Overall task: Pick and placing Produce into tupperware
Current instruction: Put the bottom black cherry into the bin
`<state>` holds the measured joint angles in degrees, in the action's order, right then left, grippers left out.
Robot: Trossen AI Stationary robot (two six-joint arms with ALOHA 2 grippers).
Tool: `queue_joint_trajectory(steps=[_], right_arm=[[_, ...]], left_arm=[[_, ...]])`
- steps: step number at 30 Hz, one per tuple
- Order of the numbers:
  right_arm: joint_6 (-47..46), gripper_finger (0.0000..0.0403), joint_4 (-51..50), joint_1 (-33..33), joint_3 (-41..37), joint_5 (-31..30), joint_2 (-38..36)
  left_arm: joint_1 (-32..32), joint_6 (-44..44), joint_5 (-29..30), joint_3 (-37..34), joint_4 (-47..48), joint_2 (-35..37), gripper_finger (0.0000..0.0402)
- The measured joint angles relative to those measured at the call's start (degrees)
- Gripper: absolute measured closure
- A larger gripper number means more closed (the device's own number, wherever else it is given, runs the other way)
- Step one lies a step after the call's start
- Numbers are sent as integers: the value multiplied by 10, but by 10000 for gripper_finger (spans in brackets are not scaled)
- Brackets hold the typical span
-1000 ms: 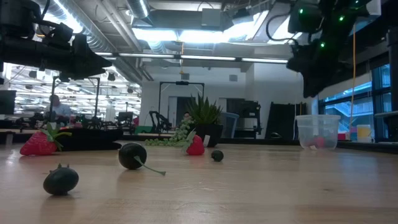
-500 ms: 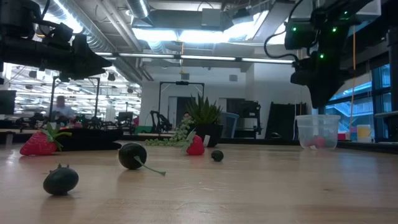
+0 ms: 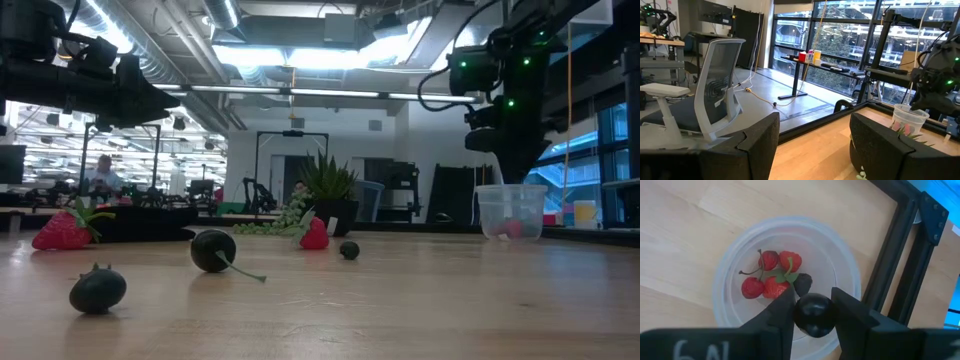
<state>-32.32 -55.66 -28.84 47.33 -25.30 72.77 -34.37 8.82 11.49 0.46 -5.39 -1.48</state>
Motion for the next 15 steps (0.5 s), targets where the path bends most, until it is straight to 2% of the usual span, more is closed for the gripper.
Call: queue_joint_trajectory(steps=[15], right_arm=[[-2, 282, 11, 0, 0, 0, 42]], left_arm=[[0, 0, 0, 0, 0, 0, 166]])
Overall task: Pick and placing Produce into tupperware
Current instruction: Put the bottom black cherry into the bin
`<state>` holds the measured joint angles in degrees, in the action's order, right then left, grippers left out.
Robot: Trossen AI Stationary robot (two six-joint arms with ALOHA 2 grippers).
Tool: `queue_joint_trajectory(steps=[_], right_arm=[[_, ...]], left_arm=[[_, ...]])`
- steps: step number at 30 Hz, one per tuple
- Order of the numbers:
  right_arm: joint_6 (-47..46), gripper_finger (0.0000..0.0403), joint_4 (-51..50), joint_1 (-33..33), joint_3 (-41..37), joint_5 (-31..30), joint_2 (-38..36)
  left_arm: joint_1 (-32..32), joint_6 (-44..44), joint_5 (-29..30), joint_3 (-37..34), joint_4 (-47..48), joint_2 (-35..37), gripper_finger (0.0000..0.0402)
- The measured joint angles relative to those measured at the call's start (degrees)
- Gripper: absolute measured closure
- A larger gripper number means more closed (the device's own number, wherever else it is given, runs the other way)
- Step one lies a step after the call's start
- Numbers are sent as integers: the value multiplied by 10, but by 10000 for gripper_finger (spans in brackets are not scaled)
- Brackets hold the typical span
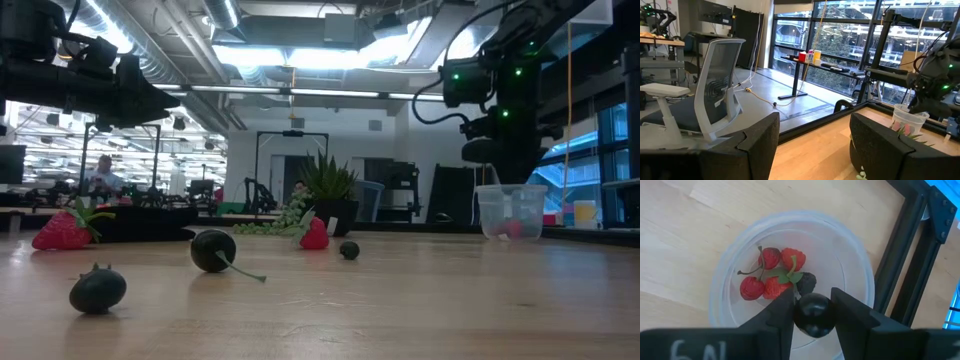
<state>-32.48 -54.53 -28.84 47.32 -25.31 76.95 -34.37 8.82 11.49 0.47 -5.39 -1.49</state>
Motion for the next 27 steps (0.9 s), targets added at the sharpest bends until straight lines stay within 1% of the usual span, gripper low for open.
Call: queue_joint_trajectory(steps=[5, 13, 17, 27], right_arm=[[1, 290, 3, 0, 0, 0, 7], [1, 282, 10, 0, 0, 0, 7], [1, 290, 10, 0, 0, 0, 7], [-2, 283, 10, 0, 0, 0, 7]], left_arm=[[0, 0, 0, 0, 0, 0, 166], [0, 0, 0, 0, 0, 0, 166], [0, 0, 0, 0, 0, 0, 166], [0, 0, 0, 0, 0, 0, 166]])
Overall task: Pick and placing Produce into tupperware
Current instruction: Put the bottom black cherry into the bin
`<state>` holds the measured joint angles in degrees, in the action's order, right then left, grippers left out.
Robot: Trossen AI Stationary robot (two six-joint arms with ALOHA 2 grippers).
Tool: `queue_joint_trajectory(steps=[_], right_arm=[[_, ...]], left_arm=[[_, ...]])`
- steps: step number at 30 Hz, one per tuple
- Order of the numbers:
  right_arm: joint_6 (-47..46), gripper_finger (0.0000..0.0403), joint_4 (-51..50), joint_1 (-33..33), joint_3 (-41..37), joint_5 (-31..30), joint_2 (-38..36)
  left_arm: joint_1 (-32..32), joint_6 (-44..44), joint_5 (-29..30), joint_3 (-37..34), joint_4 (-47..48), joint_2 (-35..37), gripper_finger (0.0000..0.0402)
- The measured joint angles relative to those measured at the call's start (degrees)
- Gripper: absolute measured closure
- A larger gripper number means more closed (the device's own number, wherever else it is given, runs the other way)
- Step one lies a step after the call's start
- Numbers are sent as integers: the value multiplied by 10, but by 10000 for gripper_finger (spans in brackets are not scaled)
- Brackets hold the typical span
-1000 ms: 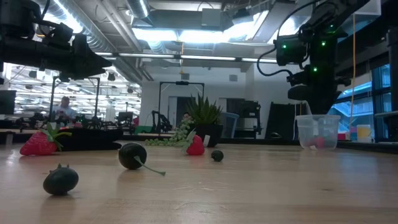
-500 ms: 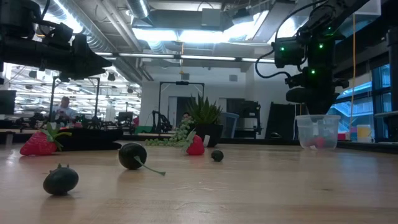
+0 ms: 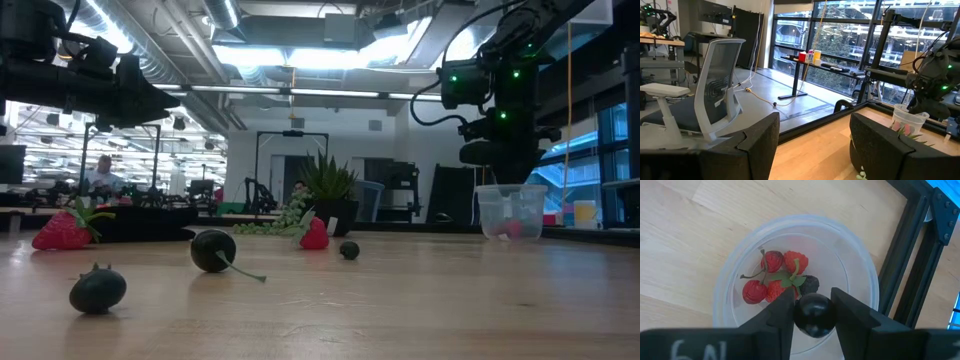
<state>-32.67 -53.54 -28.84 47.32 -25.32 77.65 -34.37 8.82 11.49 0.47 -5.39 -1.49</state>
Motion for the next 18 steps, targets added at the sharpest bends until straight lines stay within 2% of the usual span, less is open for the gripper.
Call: queue_joint_trajectory(steps=[18], right_arm=[[1, 289, 5, 0, 0, 0, 0]], left_arm=[[0, 0, 0, 0, 0, 0, 166]])
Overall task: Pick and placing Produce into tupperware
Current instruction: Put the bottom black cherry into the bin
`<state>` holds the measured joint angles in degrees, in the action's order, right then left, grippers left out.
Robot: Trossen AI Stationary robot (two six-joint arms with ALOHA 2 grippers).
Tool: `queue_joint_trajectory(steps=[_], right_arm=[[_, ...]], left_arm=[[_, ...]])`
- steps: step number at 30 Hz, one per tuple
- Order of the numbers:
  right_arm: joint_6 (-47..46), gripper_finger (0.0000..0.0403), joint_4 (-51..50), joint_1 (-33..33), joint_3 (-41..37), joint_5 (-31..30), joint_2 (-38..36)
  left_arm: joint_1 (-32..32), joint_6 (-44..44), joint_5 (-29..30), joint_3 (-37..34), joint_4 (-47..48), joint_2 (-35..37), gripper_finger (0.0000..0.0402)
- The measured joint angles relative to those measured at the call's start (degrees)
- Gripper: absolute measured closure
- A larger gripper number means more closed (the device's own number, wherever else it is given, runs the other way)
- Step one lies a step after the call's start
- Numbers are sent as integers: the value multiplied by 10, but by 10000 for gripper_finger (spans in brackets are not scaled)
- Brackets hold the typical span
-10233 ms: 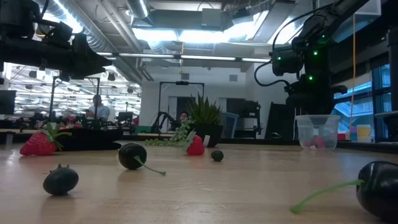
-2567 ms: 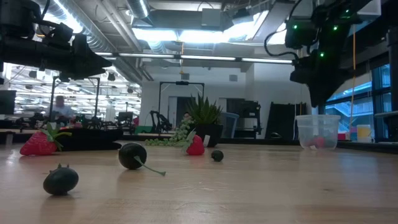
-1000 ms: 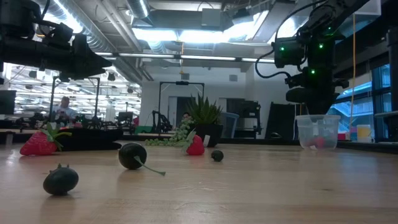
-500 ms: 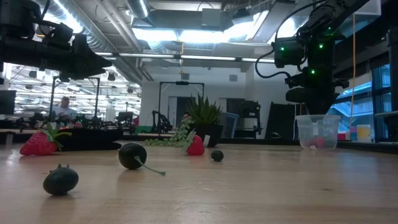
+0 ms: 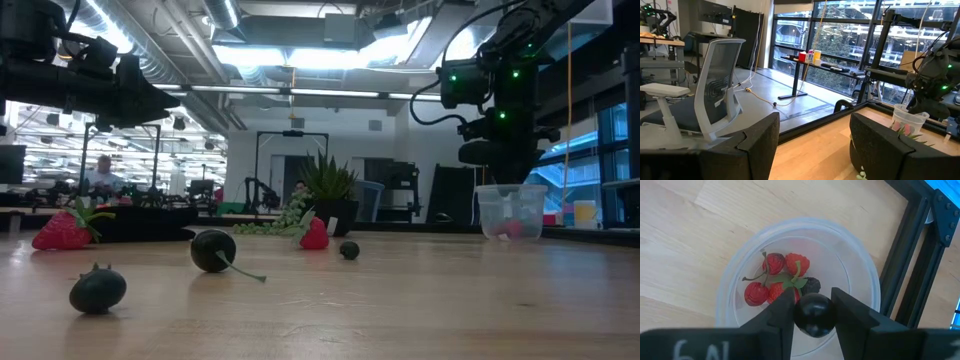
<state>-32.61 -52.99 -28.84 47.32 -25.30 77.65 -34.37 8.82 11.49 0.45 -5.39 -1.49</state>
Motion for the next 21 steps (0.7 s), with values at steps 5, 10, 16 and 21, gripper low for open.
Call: queue_joint_trajectory(steps=[5, 10, 16, 21], right_arm=[[-3, 282, 0, 0, 0, 0, 0], [-13, 287, 0, 0, 0, 0, 0], [-2, 283, 41, 0, -38, 1, 0], [-1, 284, 43, 0, -62, 1, 0]], left_arm=[[0, 0, 0, 0, 0, 0, 166], [0, 0, 0, 0, 0, 0, 166], [0, 0, 0, 0, 0, 0, 166], [0, 0, 0, 0, 0, 0, 166]])
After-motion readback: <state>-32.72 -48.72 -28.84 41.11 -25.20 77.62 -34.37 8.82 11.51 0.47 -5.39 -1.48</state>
